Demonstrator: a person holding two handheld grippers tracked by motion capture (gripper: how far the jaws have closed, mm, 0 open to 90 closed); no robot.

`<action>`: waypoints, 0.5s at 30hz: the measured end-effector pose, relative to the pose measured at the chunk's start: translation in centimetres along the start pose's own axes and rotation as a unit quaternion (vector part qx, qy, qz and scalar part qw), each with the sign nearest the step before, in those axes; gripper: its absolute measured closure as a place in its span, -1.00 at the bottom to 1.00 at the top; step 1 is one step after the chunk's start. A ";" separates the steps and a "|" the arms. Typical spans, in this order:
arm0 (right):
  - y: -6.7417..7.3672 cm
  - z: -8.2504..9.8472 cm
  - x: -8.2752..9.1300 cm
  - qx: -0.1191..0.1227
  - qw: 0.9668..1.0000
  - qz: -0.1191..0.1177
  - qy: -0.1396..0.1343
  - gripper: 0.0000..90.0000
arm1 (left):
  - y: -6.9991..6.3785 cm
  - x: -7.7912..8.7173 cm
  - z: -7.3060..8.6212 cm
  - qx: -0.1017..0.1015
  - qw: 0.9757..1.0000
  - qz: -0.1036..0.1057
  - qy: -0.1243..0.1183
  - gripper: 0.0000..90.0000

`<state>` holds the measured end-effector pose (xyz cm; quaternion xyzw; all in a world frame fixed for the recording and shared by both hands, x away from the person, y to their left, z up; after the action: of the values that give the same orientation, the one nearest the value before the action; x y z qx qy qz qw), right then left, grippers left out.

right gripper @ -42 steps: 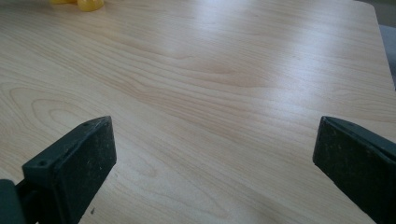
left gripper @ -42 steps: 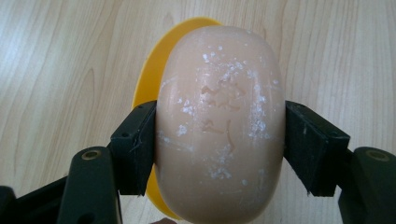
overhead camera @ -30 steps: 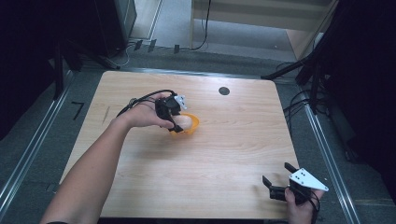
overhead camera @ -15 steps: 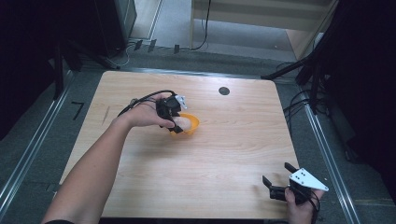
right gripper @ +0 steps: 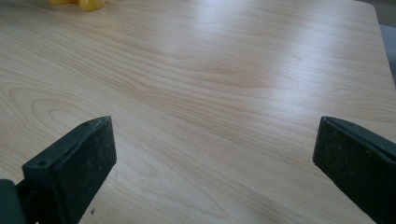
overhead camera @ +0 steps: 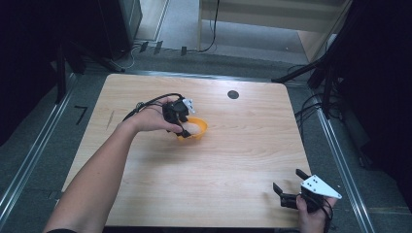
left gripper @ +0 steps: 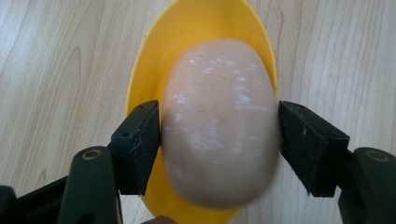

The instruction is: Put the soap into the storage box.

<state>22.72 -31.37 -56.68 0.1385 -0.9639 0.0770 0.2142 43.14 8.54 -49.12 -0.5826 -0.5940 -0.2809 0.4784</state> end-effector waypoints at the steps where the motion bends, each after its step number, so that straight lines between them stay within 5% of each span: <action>1: 0.0 0.0 0.0 0.000 1.000 0.000 0.001 -1.00 | 0.0 -0.1 0.0 -0.003 1.000 -0.001 0.004 -0.23; 15: 0.0 0.0 0.0 -0.001 1.000 0.000 0.001 -1.00 | -0.1 0.3 0.7 0.004 1.000 -0.004 -0.013 -0.21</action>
<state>22.71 -31.33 -56.68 0.1382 -0.9638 0.0765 0.2149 42.93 9.25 -49.04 -0.5816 -0.6040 -0.2725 0.4719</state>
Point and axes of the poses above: each handheld gripper's, and its own axes: x roughly backward along the jaws, z roughly out of its underside, y roughly to its left, the point moved 4 cm from there along -x, roughly forward along the jaws, and after that the axes turned 13 degrees about z, right-handed, at the moved point
